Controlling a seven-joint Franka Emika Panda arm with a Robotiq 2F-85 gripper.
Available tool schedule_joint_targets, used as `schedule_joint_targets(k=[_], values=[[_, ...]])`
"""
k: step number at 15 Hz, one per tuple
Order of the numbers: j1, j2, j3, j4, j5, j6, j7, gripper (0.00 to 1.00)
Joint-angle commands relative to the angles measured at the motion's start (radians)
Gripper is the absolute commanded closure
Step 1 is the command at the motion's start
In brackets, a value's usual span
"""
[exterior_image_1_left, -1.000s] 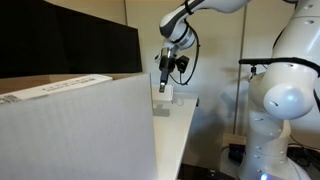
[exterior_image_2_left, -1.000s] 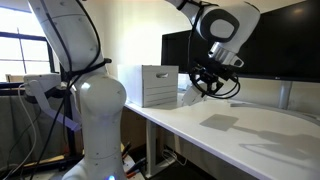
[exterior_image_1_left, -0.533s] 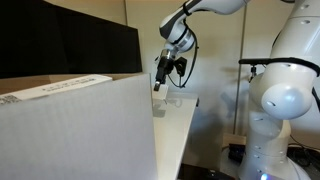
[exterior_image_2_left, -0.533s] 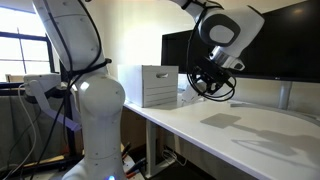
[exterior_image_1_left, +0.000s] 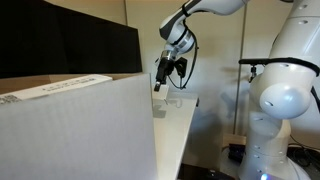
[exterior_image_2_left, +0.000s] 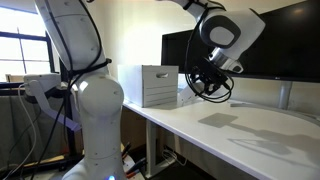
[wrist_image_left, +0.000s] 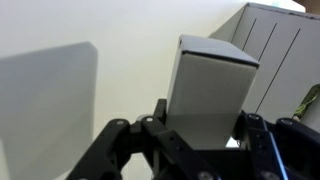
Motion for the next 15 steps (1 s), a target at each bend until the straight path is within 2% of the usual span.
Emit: schedule_joint_targets(k=[1, 6, 13, 14, 15], values=[[-0.037, 0.017, 0.022, 0.022, 0.009, -0.072, 0.025, 0.67], [-0.054, 0.029, 0.035, 0.035, -0.006, -0.129, 0.067, 0.67], [-0.065, 0.034, 0.058, 0.042, -0.021, -0.124, 0.151, 0.67], [-0.068, 0.032, 0.065, 0.04, -0.035, -0.113, 0.161, 0.67], [-0.071, 0.024, 0.085, 0.031, -0.102, -0.066, 0.168, 0.67]])
